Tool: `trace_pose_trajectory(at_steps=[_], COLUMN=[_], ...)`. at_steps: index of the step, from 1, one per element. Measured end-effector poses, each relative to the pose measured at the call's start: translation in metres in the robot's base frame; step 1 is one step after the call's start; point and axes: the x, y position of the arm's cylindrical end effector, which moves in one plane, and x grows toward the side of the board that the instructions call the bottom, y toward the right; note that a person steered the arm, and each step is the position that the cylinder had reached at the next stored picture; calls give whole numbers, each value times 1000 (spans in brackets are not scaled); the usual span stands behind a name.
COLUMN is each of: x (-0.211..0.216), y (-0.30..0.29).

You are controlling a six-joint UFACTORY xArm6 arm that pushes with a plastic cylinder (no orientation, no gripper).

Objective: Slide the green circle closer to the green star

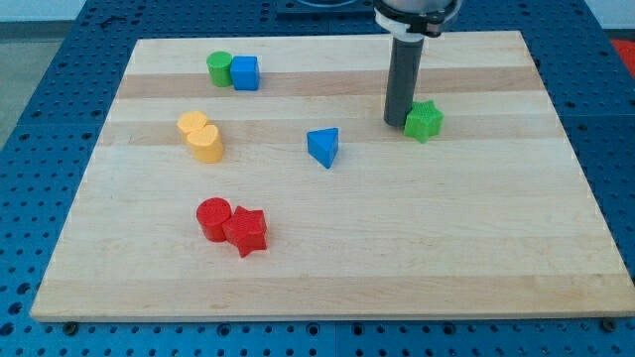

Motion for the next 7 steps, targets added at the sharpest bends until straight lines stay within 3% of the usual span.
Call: trace_pose_trajectory(at_steps=[2,5,6,7], x=[-4,-52,-81,-106], y=[-84,-262,-305,-305])
